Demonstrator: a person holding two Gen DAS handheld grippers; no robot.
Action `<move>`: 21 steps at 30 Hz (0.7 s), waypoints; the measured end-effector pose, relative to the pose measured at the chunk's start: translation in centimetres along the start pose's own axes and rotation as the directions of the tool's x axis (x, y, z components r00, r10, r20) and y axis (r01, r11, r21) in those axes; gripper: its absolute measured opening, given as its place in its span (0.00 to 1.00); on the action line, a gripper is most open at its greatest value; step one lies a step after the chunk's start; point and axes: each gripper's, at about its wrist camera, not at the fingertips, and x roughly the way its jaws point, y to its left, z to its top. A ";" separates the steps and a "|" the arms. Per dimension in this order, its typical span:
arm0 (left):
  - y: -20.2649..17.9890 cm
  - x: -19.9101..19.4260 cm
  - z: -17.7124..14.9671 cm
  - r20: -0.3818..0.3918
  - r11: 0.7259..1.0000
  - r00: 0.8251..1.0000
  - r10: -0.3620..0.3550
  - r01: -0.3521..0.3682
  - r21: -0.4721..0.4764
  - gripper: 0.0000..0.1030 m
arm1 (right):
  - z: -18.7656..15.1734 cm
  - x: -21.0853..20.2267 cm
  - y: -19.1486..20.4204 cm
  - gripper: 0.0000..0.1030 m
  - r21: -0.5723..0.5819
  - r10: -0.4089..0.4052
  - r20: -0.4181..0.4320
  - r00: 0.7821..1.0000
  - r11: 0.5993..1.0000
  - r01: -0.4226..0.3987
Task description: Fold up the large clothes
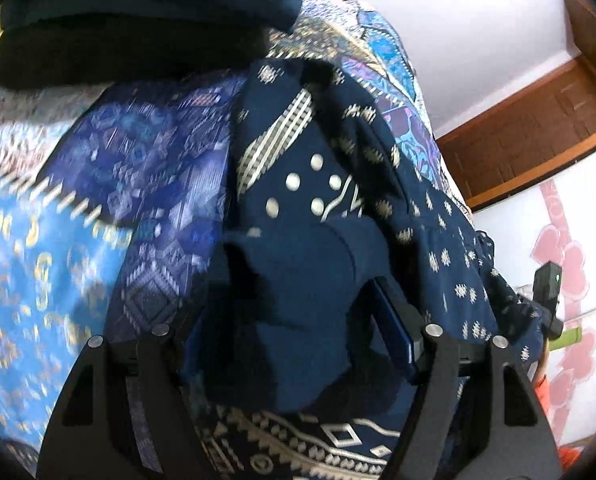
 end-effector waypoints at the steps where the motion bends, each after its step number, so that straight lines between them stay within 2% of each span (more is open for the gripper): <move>1: -0.2 0.2 0.3 0.010 1.000 1.000 -0.002 0.002 0.023 0.70 | 0.3 0.1 0.0 0.54 0.001 0.003 0.003 1.000 1.000 -0.003; 5: -0.7 0.6 1.4 0.033 0.998 0.999 -0.005 0.003 0.063 0.60 | 1.4 1.0 0.3 0.56 0.010 0.006 0.006 1.000 1.000 -0.006; 8: -1.7 1.2 2.2 0.048 0.997 0.999 0.025 -0.028 0.077 0.56 | 1.6 1.1 1.1 0.54 -0.010 -0.008 -0.003 1.000 1.000 0.008; 10: -2.8 1.5 2.2 0.056 0.991 0.997 0.057 -0.063 0.116 0.56 | 1.5 1.1 1.8 0.35 -0.031 0.022 -0.012 1.000 0.999 -0.022; 12: -3.1 1.6 2.1 0.061 0.985 0.994 0.092 -0.100 0.139 0.47 | 1.2 0.8 2.5 0.22 -0.043 0.029 -0.012 1.000 0.999 -0.029; 13: -3.4 1.5 2.0 0.065 0.984 0.993 0.102 -0.111 0.142 0.44 | 1.2 0.5 2.7 0.19 -0.049 0.027 0.000 1.000 0.998 -0.027; 15: -4.0 1.1 2.0 0.080 0.977 0.986 0.146 -0.156 0.145 0.23 | 1.0 -0.6 3.6 0.17 -0.074 0.018 0.043 0.999 0.997 -0.014; 17: -5.0 0.2 1.6 0.112 0.959 0.975 0.190 -0.209 0.192 0.15 | 1.0 -2.1 4.4 0.15 -0.085 0.005 0.094 0.996 0.996 0.003; 19: -6.6 -0.6 1.7 0.144 0.931 0.962 0.233 -0.263 0.251 0.13 | 1.6 -3.9 5.6 0.13 -0.117 0.010 0.148 0.989 0.993 0.007; 21: -7.6 -1.5 2.3 0.168 0.922 0.956 0.240 -0.279 0.268 0.12 | 2.3 -5.9 6.9 0.08 -0.160 0.005 0.210 0.978 0.987 0.029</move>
